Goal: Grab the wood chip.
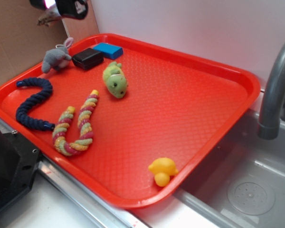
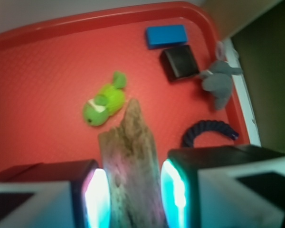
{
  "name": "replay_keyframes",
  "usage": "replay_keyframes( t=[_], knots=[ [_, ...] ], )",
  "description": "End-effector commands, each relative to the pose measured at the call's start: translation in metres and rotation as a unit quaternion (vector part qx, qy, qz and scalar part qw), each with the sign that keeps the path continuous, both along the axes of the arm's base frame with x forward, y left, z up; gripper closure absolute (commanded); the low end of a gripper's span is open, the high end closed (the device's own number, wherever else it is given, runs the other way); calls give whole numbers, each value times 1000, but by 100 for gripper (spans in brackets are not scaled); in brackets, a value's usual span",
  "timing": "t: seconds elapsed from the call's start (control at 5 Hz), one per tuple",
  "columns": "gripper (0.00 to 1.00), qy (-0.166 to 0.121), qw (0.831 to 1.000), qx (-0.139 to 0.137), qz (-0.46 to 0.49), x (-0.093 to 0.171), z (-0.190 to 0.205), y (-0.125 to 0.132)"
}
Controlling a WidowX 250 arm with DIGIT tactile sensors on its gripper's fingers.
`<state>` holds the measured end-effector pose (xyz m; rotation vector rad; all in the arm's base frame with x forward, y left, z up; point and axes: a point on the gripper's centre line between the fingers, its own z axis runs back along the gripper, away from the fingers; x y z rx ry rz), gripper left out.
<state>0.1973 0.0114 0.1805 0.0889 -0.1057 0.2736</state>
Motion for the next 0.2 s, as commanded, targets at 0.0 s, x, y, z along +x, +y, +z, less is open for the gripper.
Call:
replay_keyframes(
  t=[0.0],
  knots=[
    [100, -37, 999, -2, -14, -9, 25, -14]
  ],
)
